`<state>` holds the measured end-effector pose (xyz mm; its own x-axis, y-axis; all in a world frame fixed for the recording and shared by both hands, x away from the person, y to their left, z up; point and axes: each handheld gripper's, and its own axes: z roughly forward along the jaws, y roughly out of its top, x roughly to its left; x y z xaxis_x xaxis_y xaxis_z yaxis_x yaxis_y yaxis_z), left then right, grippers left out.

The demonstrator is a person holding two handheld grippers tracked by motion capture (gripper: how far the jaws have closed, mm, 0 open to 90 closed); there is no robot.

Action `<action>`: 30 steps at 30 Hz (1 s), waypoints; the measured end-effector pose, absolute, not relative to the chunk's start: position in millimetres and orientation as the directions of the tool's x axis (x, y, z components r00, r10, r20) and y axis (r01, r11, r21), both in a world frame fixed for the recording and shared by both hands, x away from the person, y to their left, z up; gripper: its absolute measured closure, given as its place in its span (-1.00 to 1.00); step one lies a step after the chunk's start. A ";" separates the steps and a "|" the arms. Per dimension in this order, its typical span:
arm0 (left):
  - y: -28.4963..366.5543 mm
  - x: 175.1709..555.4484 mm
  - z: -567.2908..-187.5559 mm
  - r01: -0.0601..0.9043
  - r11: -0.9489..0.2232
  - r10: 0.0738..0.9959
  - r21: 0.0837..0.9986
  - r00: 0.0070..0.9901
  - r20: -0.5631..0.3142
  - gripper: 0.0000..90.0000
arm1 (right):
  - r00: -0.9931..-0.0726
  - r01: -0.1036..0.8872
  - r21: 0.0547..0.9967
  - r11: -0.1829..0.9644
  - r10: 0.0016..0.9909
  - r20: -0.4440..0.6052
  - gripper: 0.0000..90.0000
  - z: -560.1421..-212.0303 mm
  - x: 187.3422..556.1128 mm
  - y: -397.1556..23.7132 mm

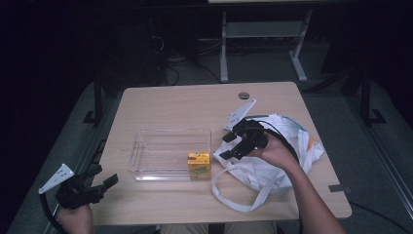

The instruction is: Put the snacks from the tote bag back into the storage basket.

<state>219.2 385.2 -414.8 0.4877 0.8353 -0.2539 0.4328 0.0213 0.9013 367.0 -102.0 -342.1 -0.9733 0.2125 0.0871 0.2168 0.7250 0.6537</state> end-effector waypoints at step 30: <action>384.6 219.2 -415.1 0.433 0.020 0.835 0.901 0.488 -0.252 -0.72 | -0.950 0.280 0.665 0.693 0.302 0.085 -0.25 -346.4 357.5 -151.2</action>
